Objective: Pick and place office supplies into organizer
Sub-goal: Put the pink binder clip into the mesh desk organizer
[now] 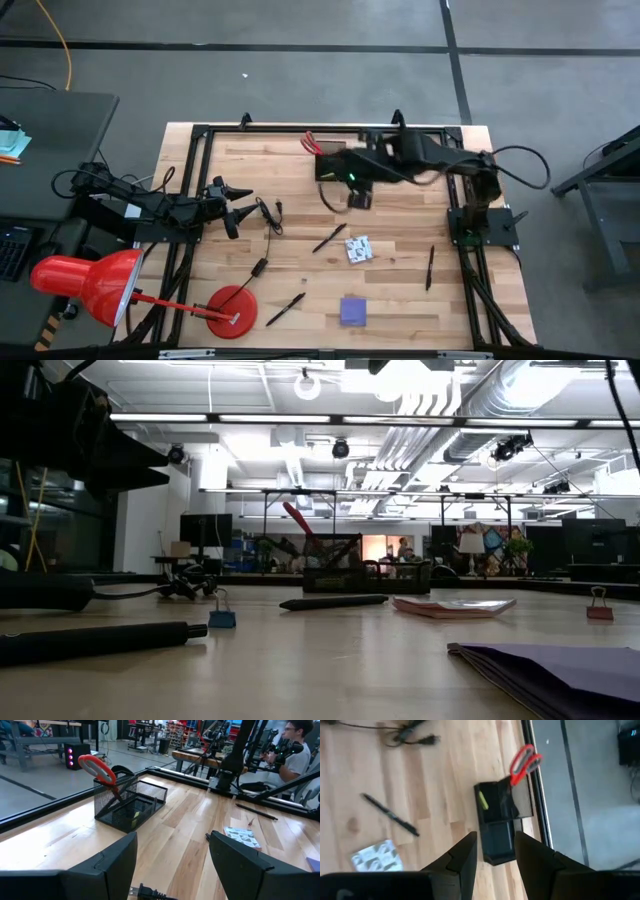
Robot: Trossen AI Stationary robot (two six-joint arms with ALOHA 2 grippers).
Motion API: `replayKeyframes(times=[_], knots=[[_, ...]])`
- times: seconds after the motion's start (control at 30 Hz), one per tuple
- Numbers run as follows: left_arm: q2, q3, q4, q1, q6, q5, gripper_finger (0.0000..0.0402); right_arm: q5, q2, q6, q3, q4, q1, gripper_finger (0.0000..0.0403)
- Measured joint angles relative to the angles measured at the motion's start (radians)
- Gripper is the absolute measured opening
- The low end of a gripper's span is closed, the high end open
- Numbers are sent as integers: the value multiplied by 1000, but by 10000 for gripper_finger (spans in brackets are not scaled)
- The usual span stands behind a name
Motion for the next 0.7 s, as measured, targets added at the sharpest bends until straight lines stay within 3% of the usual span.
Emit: replayKeyframes(times=[0.17, 0.4, 0.7], knots=[[0, 0, 0, 0, 0, 0, 232, 138, -78, 125, -97, -2, 132, 123], [0, 0, 0, 0, 0, 0, 232, 270, -202, 392, -367, 25, 310, 123], [0, 0, 0, 0, 0, 0, 232, 463, -307, 925, -701, 33, 555, 123]])
